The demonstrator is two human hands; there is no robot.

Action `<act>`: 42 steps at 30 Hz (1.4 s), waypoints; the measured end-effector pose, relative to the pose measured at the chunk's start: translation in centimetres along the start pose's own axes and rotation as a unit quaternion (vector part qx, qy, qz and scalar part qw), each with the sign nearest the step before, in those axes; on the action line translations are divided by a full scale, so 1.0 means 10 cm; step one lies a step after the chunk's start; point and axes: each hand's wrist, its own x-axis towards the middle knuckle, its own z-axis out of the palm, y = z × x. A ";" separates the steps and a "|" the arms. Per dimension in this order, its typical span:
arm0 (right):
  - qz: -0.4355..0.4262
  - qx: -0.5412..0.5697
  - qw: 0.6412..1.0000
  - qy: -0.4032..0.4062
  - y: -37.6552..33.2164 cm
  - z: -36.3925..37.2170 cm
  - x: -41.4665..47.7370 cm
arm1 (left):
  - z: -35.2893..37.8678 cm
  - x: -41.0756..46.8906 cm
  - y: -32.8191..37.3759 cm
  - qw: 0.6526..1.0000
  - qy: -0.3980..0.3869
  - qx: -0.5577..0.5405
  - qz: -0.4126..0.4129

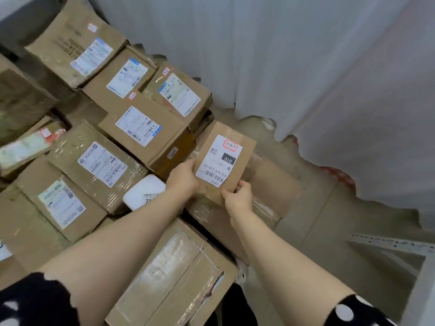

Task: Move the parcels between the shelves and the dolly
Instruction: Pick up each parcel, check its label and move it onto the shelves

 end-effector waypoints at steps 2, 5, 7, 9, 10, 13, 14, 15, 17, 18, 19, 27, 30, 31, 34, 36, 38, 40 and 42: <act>0.010 -0.020 1.000 -0.013 0.05 0.15 0.08 | -0.01 0.11 -0.09 1.000 0.004 0.026 -0.009; 0.023 -0.052 0.997 -0.049 0.10 0.35 0.10 | -0.05 0.22 -0.21 0.997 0.015 0.071 -0.036; 0.025 -0.064 0.995 -0.078 0.12 0.47 0.08 | -0.07 0.28 -0.29 0.995 0.020 0.092 -0.040; 0.022 -0.077 0.993 -0.092 0.13 0.55 0.06 | -0.05 0.35 -0.36 0.993 0.024 0.115 -0.031; 0.019 -0.083 0.992 -0.098 0.13 0.56 0.05 | -0.02 0.38 -0.38 0.992 0.027 0.123 -0.030; 0.018 -0.101 0.989 -0.110 0.12 0.56 0.07 | 0.07 0.39 -0.37 0.991 0.014 0.132 -0.037; 0.022 -0.099 0.989 -0.112 0.11 0.56 0.09 | 0.09 0.38 -0.36 0.991 0.004 0.129 -0.047; 0.024 -0.098 0.988 -0.114 0.10 0.56 0.11 | 0.11 0.37 -0.34 0.990 -0.005 0.128 -0.056; 0.032 -0.096 0.988 -0.117 0.08 0.56 0.16 | 0.13 0.39 -0.34 0.988 -0.008 0.144 -0.060; 0.044 -0.087 0.988 -0.120 0.09 0.56 0.21 | 0.14 0.41 -0.34 0.986 0.000 0.156 -0.055; 0.058 -0.075 0.988 -0.124 0.08 0.55 0.22 | 0.14 0.42 -0.35 0.985 0.009 0.163 -0.052; -0.055 -0.142 0.988 -0.022 -0.02 0.07 0.20 | 0.18 0.39 -0.17 0.992 0.006 0.087 -0.087; -0.075 -0.219 0.973 -0.006 -0.01 -0.14 0.29 | 0.38 0.23 -0.11 0.992 -0.042 0.077 -0.095; -0.075 -0.241 0.968 -0.018 -0.02 -0.20 0.30 | 0.42 0.17 -0.11 0.991 -0.055 0.076 -0.100; -0.083 -0.282 0.953 -0.069 -0.06 -0.29 0.31 | 0.40 0.06 -0.21 0.983 -0.102 0.073 -0.135; -0.105 -0.300 0.944 -0.095 -0.07 -0.29 0.33 | 0.33 0.02 -0.29 0.973 -0.152 0.051 -0.166; -0.128 -0.318 0.932 -0.117 -0.07 -0.22 0.34 | 0.21 0.02 -0.32 0.968 -0.163 0.107 -0.159; -0.139 -0.329 0.925 -0.131 -0.08 -0.12 0.35 | 0.09 0.08 -0.33 0.964 -0.086 0.231 -0.103; -0.138 -0.334 0.922 -0.136 -0.08 -0.03 0.36 | -0.02 0.18 -0.35 0.962 -0.011 0.270 -0.032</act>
